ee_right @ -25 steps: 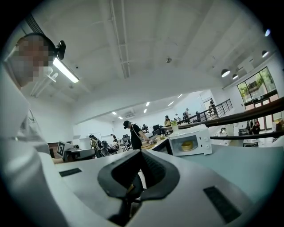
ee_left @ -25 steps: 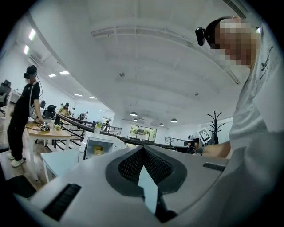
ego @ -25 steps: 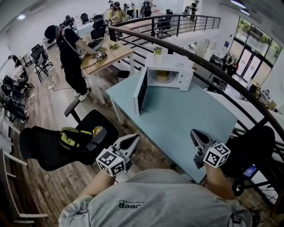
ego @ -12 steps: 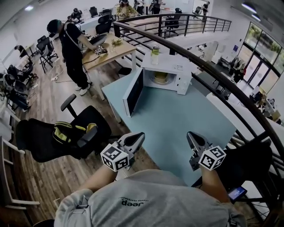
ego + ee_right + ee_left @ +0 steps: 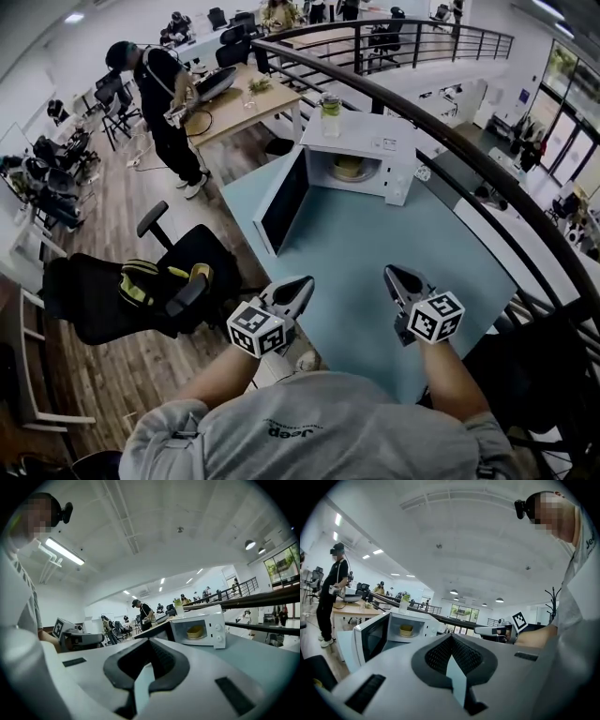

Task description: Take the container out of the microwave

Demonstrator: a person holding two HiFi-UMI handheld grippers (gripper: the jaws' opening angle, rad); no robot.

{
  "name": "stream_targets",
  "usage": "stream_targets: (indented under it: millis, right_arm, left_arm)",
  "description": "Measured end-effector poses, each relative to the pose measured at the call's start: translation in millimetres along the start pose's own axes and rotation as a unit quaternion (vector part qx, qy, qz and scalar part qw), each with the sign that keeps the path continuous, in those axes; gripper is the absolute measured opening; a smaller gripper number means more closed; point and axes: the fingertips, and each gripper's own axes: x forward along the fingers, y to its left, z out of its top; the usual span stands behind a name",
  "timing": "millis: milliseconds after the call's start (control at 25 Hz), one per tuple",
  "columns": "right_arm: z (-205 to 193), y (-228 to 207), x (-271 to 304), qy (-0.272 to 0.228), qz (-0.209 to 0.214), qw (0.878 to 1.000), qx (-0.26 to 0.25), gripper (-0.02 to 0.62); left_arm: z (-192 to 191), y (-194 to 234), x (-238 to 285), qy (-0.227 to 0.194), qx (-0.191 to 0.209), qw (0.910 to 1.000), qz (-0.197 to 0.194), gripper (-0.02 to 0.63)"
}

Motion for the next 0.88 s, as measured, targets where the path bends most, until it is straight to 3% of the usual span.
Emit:
stream_targets:
  millis: [320,520,880]
  right_arm:
    - [-13,-75,114,0.05,-0.054,0.996,-0.044,0.015]
    - [-20,-121,182,0.067,-0.069,0.994,-0.059,0.089]
    - [-32,-191,281,0.087,-0.097,0.988,-0.084,0.167]
  left_arm:
    - [-24,89,74,0.012,-0.01,0.9998,-0.013,0.006]
    - [-44,130,119,0.018,-0.012,0.9996,-0.02,0.006]
    - [-67,189,177,0.012,-0.043,0.999,0.007,0.006]
